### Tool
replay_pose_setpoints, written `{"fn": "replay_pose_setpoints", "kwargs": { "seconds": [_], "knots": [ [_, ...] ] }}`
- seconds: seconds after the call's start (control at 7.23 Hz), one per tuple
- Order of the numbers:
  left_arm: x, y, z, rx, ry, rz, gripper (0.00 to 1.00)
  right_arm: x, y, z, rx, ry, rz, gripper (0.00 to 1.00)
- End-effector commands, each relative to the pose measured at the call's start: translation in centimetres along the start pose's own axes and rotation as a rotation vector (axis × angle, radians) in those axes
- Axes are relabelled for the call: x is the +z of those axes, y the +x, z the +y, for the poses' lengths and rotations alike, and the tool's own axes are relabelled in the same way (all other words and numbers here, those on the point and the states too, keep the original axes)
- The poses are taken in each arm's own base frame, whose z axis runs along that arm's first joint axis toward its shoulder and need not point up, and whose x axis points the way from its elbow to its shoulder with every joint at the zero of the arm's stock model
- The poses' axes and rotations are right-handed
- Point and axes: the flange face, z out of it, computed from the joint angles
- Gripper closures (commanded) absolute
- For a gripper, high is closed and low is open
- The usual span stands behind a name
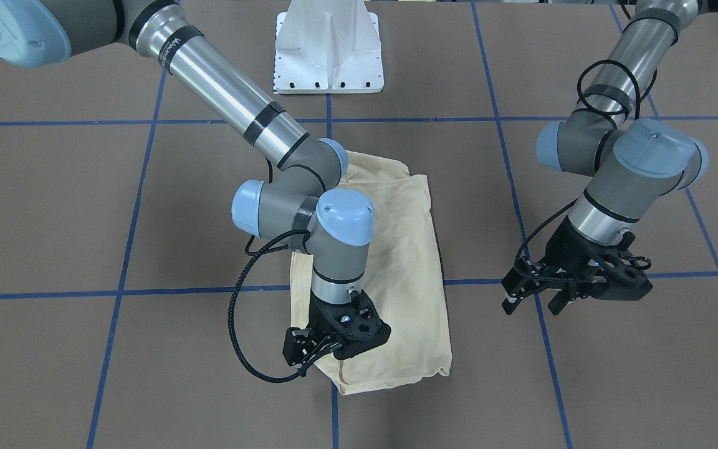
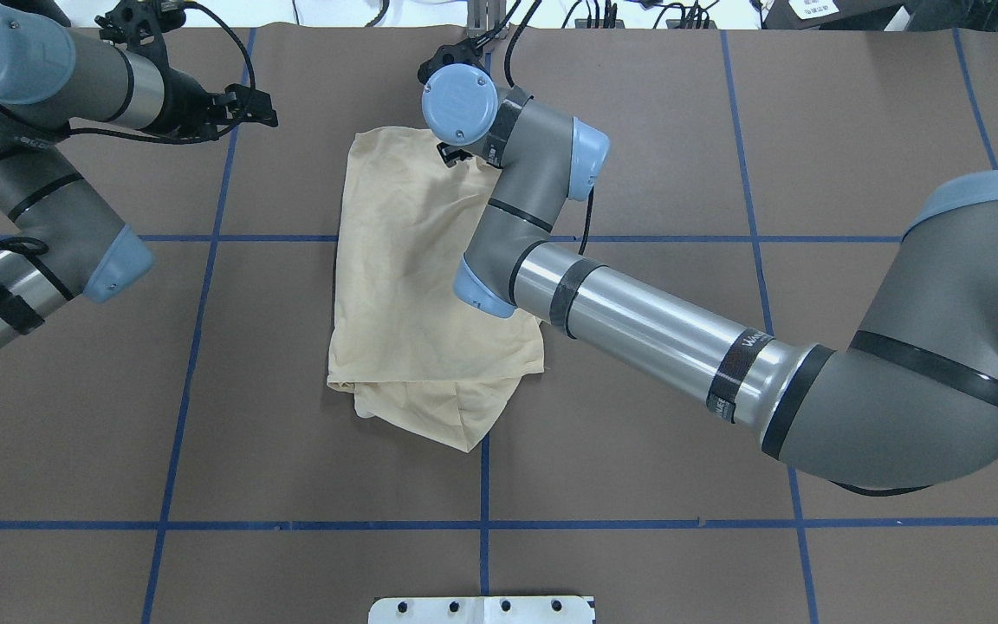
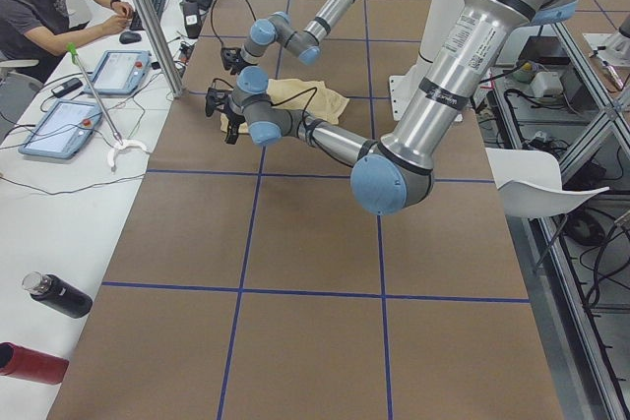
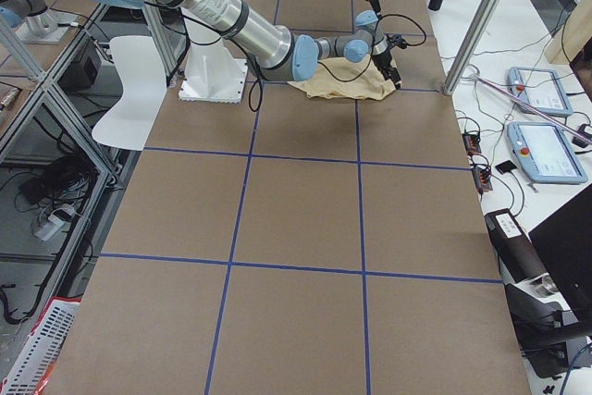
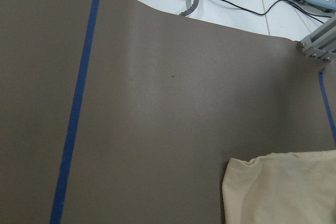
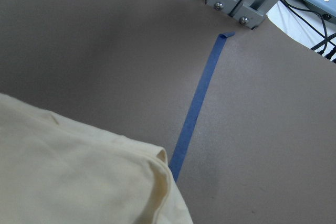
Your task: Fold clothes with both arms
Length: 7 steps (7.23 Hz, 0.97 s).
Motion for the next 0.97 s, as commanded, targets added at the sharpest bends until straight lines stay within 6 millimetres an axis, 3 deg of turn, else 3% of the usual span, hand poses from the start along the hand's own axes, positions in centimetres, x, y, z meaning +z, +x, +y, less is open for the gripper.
{"fn": "replay_pose_setpoints", "kwargs": {
  "seconds": [0.0,0.14,0.42,0.83],
  "knots": [
    [0.0,0.0,0.0,0.000,-0.001,-0.001,0.00,0.4,-0.5,0.7,-0.009,-0.004,0.011,0.00],
    [0.0,0.0,0.0,0.000,0.000,0.000,0.00,0.4,-0.3,0.5,-0.008,-0.002,0.014,0.00],
    [0.0,0.0,0.0,0.000,0.000,0.000,0.00,1.2,2.4,-0.1,0.004,0.000,0.041,0.00],
    [0.1,0.1,0.2,-0.002,-0.003,0.001,0.00,2.5,8.1,-1.3,0.023,-0.018,0.067,0.00]
  ]
}}
